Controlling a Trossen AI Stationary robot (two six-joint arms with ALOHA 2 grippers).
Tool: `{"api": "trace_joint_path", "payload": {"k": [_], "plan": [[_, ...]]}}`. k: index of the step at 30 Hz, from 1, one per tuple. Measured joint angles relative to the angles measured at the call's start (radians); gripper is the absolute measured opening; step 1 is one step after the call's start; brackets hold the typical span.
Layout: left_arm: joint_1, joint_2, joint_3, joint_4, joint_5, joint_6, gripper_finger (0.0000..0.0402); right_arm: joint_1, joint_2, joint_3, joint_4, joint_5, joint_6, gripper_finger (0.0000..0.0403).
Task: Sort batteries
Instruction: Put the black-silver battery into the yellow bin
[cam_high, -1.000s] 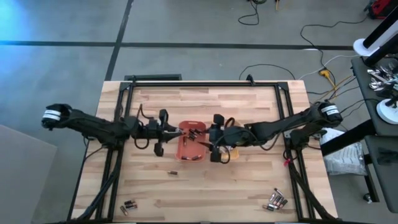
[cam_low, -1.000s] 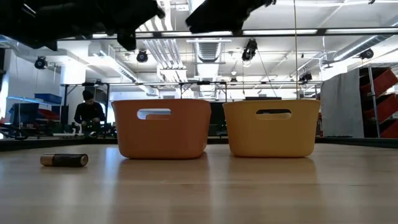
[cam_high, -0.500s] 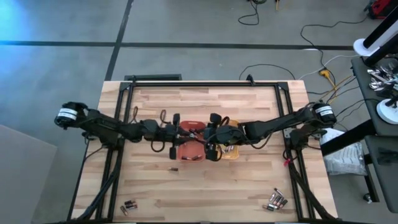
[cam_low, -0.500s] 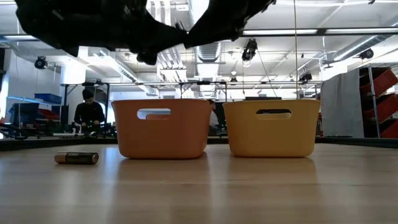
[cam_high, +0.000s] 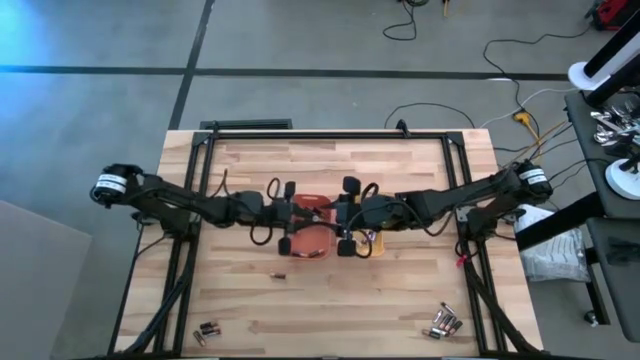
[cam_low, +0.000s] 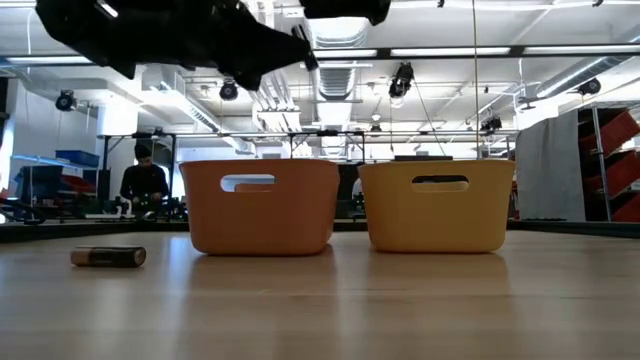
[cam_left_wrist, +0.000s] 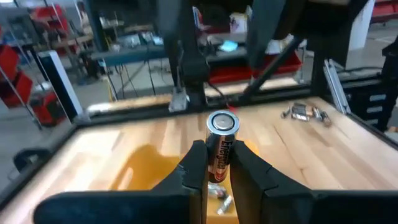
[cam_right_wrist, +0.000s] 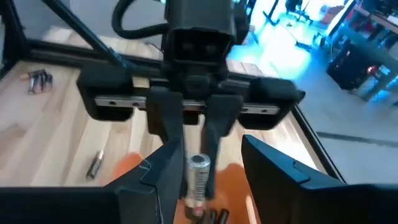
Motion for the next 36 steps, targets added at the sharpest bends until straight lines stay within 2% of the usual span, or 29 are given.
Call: {"api": "trace_joint_path", "payload": {"k": [6, 20, 36], "plan": [[-0.001, -0.058, -0.035, 0.045, 0.001, 0.026, 0.0028, -0.013, 0.018, -0.001, 0.02, 0.0, 0.029, 0.0143], [-0.002, -0.057, -0.036, 0.098, 0.015, 0.044, 0.0028, -0.017, 0.063, -0.002, 0.107, 0.0, 0.087, 0.0135], [-0.002, -0.056, -0.014, 0.153, -0.006, -0.029, 0.0028, -0.018, 0.062, -0.002, 0.19, 0.003, 0.06, 0.0062]]}}
